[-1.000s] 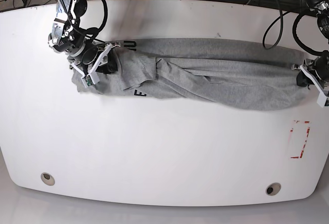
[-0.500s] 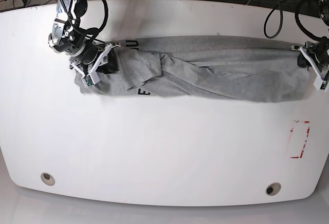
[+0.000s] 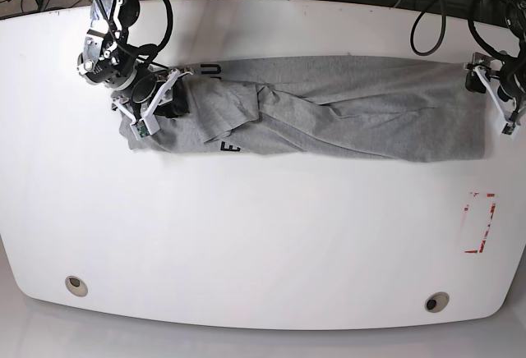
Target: Fold the T-shirt properly
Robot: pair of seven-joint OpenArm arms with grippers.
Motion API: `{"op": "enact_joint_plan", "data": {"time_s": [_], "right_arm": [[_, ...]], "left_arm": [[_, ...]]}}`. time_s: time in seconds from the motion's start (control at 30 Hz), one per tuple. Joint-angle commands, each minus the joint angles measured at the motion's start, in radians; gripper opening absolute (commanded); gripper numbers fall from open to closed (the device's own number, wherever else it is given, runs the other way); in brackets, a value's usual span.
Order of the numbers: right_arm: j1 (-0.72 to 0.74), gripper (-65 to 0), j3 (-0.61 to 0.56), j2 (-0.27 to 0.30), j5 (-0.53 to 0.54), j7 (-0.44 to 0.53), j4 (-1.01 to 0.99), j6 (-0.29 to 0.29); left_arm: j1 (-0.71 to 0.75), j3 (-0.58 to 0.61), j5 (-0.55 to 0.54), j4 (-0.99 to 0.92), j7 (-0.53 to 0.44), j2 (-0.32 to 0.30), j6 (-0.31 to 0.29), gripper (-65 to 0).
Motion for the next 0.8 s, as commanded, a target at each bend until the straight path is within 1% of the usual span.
{"op": "enact_joint_plan", "data": {"time_s": [0.0,0.07,0.13,0.2,0.27,0.3,0.37,0.5,0.63,0.77], "right_arm": [[0.011,-53.1,0.003,0.011,0.018,0.023,0.014,0.002],[0.011,-53.1,0.003,0.011,0.018,0.023,0.014,0.002],[0.012,-53.1,0.002,0.011,0.018,0.023,0.014,0.002],[0.014,-53.1,0.002,0.011,0.018,0.023,0.014,0.002],[0.020,-53.1,0.002,0.011,0.018,0.023,0.014,0.002],[0.022,-53.1,0.002,0.011,0.018,0.023,0.013,0.002],[0.023,-53.1,0.002,0.011,0.018,0.023,0.013,0.002],[0.025,-53.1,0.002,0.011,0.018,0.023,0.013,0.002],[0.025,-53.1,0.002,0.011,0.018,0.025,0.013,0.002],[0.025,-53.1,0.002,0.011,0.018,0.025,0.013,0.002]], "left_arm": [[-0.007,0.011,0.004,0.013,-0.009,-0.021,-0.005,-20.3],[-0.007,0.016,-0.015,0.013,-0.009,-0.021,-0.013,-20.0],[-0.006,0.016,-0.045,0.013,-0.009,-0.022,-0.043,-20.0],[-0.006,-0.011,-0.097,0.016,-0.009,-0.036,-0.106,-20.1],[-0.010,-0.058,-0.137,0.014,-0.009,-0.039,-0.140,-20.3],[-0.012,-0.086,-0.148,0.011,-0.009,-0.039,-0.148,-20.1],[-0.023,-0.161,-0.176,0.005,-0.009,-0.035,-0.152,-20.0],[-0.099,-0.236,-0.197,-0.058,-0.009,-0.007,-0.152,-19.9],[-0.172,-0.311,-0.199,-0.202,-0.009,-0.007,-0.154,-19.9],[-0.231,-0.351,-0.205,-0.365,-0.009,-0.007,-0.155,-19.7]]}}
